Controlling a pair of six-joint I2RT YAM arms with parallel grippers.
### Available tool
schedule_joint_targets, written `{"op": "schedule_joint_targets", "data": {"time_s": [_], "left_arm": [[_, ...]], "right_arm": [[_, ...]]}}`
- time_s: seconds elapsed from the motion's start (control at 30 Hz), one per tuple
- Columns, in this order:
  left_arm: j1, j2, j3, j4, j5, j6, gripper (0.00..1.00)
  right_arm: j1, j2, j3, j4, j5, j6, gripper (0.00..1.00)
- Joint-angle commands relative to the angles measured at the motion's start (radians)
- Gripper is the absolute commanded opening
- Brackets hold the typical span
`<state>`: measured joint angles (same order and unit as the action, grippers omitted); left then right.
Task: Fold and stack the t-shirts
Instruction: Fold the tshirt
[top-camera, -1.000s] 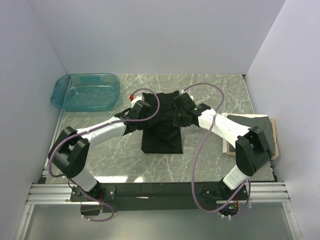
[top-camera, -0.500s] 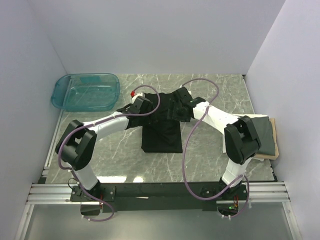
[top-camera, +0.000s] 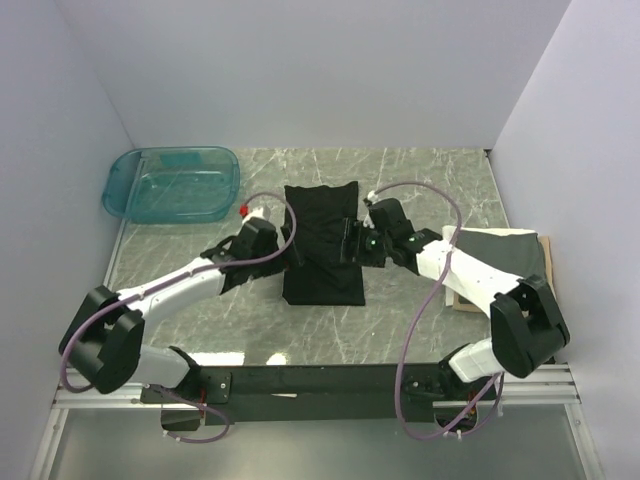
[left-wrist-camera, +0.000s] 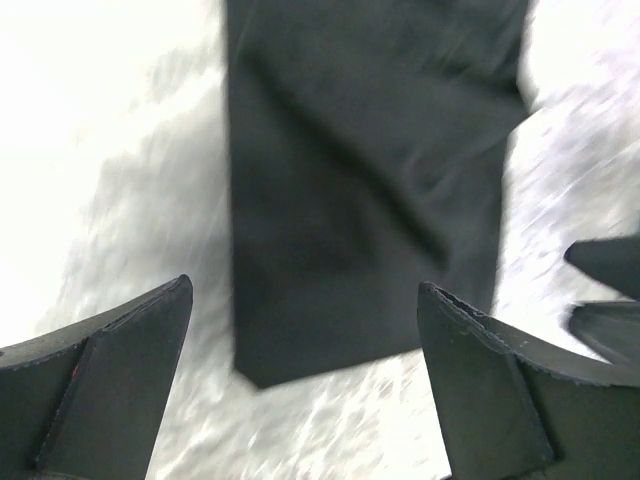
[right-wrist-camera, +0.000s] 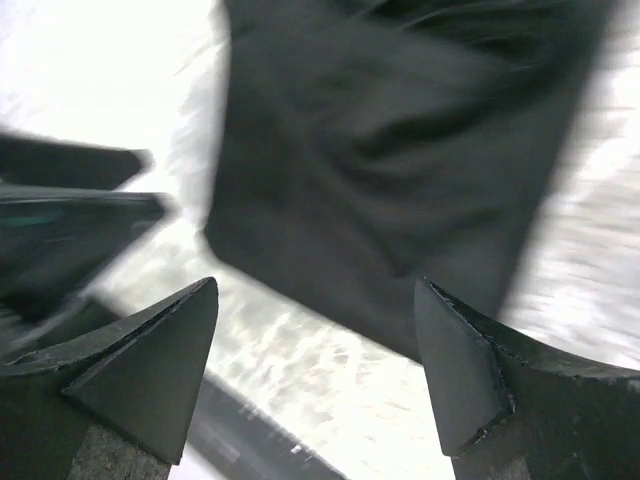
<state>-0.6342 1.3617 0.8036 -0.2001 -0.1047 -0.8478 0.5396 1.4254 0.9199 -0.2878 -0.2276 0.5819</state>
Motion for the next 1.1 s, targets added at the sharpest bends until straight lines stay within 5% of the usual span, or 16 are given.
{"op": "schedule_joint_targets", "data": {"time_s": [0.0, 0.23, 0.6, 0.87, 1.07], "left_arm": [[-0.016, -0.070, -0.084, 0.004, 0.020, -0.066, 0.99], [-0.018, -0.183, -0.230, 0.007, 0.026, -0.123, 0.99], [-0.019, -0.147, -0.245, 0.076, 0.048, -0.117, 0.99], [-0.028, -0.079, -0.242, 0.108, 0.072, -0.119, 0.96], [-0.050, -0.044, -0.247, 0.126, 0.079, -0.129, 0.73]], "right_arm": [[0.010, 0.021, -0.035, 0.222, -0.292, 0.030, 0.85], [0.068, 0.280, 0.161, 0.269, -0.354, 0.021, 0.85], [0.060, 0.602, 0.428, 0.136, -0.224, -0.036, 0.85], [0.062, 0.457, 0.401, 0.098, -0.202, -0.063, 0.85], [0.054, 0.189, 0.223, 0.098, -0.061, -0.004, 0.85]]}}
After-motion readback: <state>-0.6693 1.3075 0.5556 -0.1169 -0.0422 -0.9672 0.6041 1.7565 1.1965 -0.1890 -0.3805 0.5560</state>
